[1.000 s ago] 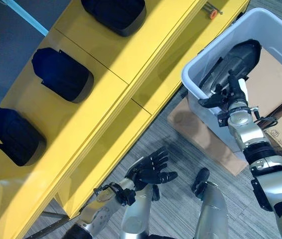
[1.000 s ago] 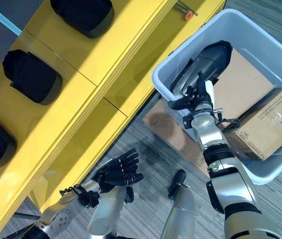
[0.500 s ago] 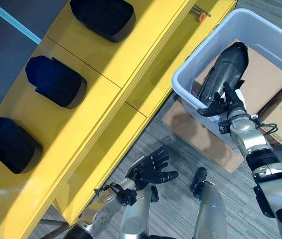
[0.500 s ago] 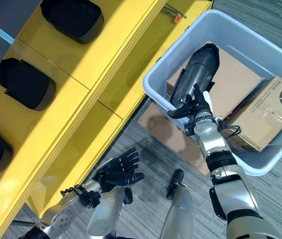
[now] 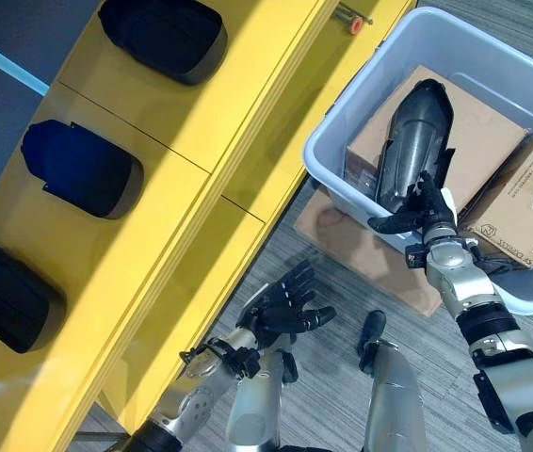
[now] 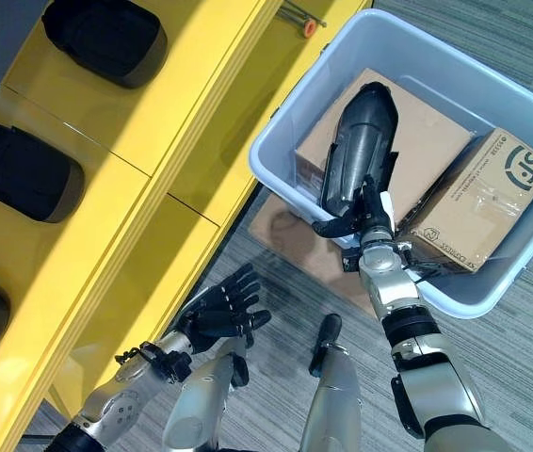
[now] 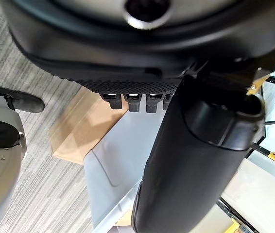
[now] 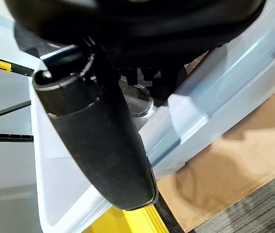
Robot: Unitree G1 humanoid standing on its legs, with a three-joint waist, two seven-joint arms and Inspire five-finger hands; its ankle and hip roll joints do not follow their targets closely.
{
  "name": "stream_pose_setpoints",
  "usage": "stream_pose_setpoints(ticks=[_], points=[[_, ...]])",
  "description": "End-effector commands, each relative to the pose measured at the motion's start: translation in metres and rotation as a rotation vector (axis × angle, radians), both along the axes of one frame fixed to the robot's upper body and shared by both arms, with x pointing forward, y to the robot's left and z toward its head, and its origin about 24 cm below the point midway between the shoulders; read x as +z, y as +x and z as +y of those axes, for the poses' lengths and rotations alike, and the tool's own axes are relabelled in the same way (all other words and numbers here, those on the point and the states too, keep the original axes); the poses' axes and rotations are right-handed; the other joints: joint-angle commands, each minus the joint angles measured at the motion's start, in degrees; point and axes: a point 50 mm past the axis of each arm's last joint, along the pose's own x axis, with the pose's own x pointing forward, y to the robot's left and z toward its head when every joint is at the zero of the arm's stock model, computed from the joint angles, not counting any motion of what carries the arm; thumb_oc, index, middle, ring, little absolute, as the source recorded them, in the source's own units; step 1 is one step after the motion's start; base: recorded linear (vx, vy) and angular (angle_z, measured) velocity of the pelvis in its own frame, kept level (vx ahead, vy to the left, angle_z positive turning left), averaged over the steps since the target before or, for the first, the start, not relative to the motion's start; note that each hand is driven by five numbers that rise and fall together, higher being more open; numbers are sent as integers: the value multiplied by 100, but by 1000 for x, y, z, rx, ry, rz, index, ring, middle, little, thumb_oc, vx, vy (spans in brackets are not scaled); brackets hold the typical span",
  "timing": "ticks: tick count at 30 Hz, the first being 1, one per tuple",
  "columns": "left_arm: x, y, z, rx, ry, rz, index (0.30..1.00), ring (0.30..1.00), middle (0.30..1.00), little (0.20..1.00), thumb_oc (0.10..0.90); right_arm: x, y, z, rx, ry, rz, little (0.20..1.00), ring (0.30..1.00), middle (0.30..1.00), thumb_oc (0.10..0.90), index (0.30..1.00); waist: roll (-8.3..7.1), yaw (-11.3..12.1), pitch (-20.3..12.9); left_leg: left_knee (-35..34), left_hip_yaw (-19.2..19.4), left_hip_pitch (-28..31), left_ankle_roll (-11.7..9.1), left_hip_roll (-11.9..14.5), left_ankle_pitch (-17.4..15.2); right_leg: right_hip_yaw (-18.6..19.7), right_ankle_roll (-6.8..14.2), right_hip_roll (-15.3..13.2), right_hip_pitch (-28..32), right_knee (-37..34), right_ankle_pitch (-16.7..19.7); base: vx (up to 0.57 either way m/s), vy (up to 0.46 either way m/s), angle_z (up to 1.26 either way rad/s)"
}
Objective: Move parts from the plastic box to the shelf.
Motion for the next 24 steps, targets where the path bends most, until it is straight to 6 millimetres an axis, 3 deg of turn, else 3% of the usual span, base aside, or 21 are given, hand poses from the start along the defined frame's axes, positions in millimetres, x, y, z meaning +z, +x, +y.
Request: stream_pose_setpoints(ticks=[1, 15, 24], points=[[25, -1, -14, -24, -108, -109, 1000, 1000, 1000, 1000, 900, 18, 1, -11, -18, 4, -57, 1000, 1000, 1000, 900, 1000, 84, -130, -17, 326, -311, 198, -232, 101, -788, -28, 210, 102, 415, 144, -564, 0, 0, 0], [28, 2, -8, -22, -87, -117, 1000, 1000, 1000, 1000, 900, -7, -5, 0, 57, 41, 38, 1000, 1000, 1000, 900, 1000, 5, -86, -17, 373, -440, 220, -168, 5, -830, -42, 220, 156, 555, 7, -480, -15, -11, 4], [30, 4, -3, -19, -71, -122, 1000, 1000, 1000, 1000, 900, -10, -7, 8, 134, -77, 84, 1000, 1000, 1000, 900, 1000, -48, -70, -17, 473, -512, 149, -144, -14, -847, -20, 205, 180, 542, 84, -498, -1, -11, 0]])
